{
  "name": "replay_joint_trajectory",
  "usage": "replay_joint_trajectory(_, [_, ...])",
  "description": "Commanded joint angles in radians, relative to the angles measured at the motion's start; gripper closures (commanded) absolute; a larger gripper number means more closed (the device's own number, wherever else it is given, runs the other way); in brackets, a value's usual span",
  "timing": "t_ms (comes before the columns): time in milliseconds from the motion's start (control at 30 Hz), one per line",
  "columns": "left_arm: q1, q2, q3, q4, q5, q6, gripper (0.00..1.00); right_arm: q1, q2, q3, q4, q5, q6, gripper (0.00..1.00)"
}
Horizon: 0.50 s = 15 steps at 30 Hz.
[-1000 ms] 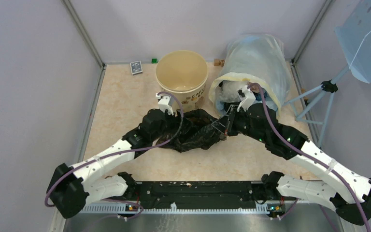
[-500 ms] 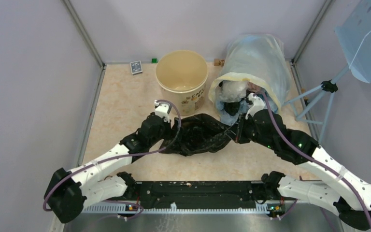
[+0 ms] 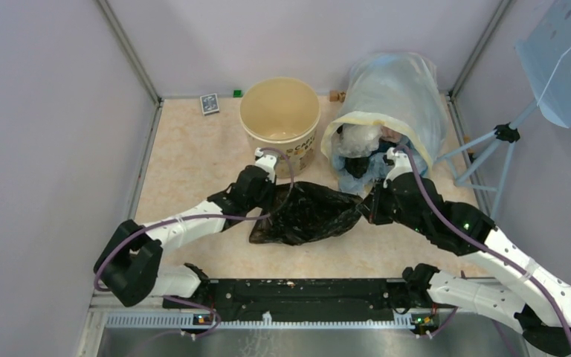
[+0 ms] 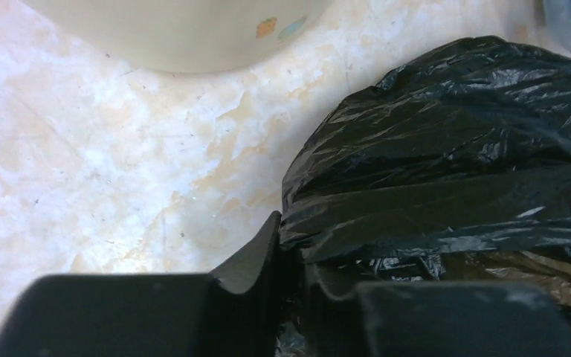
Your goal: Put the trash bags into the trash bin
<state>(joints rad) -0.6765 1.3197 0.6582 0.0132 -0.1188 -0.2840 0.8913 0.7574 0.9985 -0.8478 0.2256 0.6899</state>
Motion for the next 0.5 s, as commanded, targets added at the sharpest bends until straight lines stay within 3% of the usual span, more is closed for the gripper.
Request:
replay_joint_trajectory(0, [0.003,-0.092,0.088,-0.111,-0.002,0.028,0.93,-0.008,0.029,0.094,-0.006,0.040,-0.053,1.00])
replay_joint_trajectory(33, [0.003,-0.125,0.114,-0.169,-0.015,0.024,0.99,-0.008,0.041,0.115,-0.005,0.044,-0.066,1.00])
replay_joint_trajectory(233, [0.003,-0.315,0.300,-0.452,-0.046,-0.007,1.00,-0.009,0.154,0.283,-0.076,0.172,-0.128,1.00])
replay_joint_trajectory(367, [0.006,-0.319,0.498,-0.628,-0.026,-0.042,1.00,-0.009,0.274,0.367,-0.142,0.252,-0.136,1.00])
replay_joint_trajectory(467, [0.006,-0.279,0.648,-0.708,0.032,-0.046,1.00,-0.009,0.309,0.397,-0.087,0.205,-0.153,1.00])
